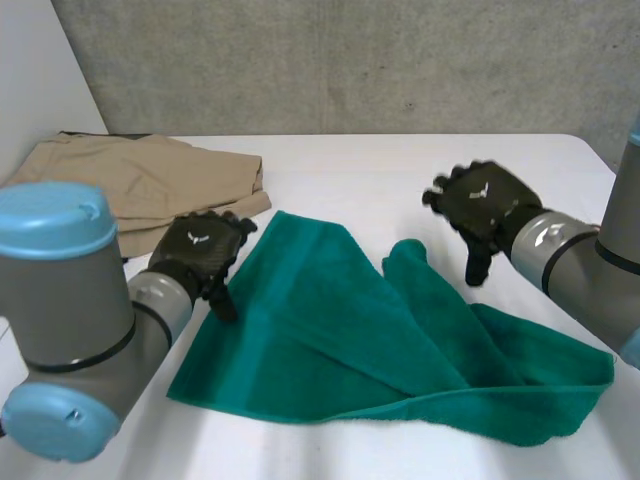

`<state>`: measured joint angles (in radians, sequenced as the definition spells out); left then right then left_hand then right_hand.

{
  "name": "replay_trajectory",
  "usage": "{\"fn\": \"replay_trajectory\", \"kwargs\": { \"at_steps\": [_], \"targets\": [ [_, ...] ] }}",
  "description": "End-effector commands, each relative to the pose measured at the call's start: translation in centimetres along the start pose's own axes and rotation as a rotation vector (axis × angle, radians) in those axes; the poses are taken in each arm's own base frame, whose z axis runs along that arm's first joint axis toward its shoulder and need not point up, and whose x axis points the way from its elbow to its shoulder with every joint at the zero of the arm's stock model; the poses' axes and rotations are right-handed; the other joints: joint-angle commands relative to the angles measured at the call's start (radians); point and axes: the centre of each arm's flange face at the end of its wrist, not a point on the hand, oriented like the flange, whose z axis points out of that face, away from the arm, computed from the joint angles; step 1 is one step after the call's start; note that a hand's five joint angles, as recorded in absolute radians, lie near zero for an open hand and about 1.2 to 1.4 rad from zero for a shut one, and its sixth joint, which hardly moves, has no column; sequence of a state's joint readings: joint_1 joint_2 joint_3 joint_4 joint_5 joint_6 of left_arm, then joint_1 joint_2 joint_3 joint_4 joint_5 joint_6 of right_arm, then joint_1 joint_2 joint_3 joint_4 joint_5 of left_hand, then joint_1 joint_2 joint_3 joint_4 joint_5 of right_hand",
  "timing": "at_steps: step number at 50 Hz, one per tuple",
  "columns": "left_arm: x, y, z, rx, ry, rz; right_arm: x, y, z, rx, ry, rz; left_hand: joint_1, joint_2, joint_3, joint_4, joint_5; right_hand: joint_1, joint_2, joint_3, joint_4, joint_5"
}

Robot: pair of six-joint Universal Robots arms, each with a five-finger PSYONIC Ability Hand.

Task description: Fold the laundry.

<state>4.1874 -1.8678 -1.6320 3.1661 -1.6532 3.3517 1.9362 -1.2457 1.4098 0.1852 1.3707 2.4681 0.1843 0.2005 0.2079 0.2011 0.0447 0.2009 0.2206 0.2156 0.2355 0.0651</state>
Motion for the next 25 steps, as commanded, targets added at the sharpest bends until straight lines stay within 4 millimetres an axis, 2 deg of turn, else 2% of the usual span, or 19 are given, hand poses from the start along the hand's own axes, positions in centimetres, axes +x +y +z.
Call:
{"fn": "replay_trajectory", "kwargs": {
  "at_steps": [1, 6, 9, 13, 20, 25],
  "targets": [
    [0.7, 1.6, -1.7, -0.047, 0.027, 0.014, -1.6, 2.0, -1.3, -0.133, -0.12, -0.01, 0.032, 0.016, 0.009, 0.015, -0.003, -0.005, -0.024, -0.019, -0.039, -0.043],
    [1.6, 2.7, -2.7, -0.073, 0.072, 0.024, -2.6, 3.2, -2.4, -0.203, -0.171, -0.005, 0.041, 0.025, 0.017, 0.024, 0.006, 0.215, 0.196, 0.201, 0.181, 0.177],
    [2.0, 2.7, -2.8, -0.073, 0.089, 0.027, -2.5, 3.6, -3.3, -0.253, -0.197, 0.0, 0.041, 0.025, 0.017, 0.024, 0.006, 0.298, 0.278, 0.283, 0.263, 0.259],
    [2.0, 2.7, -2.5, -0.068, 0.088, 0.027, -1.1, 5.1, -4.6, -0.35, -0.23, -0.007, 0.041, 0.025, 0.017, 0.024, 0.006, 0.368, 0.349, 0.354, 0.334, 0.33],
    [2.0, 2.3, -2.3, -0.052, 0.086, 0.026, 2.4, 7.7, -4.5, -0.421, -0.186, 0.013, 0.038, 0.022, 0.014, 0.021, 0.003, 0.366, 0.346, 0.351, 0.331, 0.327],
    [2.0, 2.0, -2.2, -0.038, 0.084, 0.025, 3.3, 9.0, -4.7, -0.46, -0.173, 0.052, 0.038, 0.022, 0.014, 0.021, 0.003, 0.36, 0.34, 0.345, 0.325, 0.321]
  ]
}}
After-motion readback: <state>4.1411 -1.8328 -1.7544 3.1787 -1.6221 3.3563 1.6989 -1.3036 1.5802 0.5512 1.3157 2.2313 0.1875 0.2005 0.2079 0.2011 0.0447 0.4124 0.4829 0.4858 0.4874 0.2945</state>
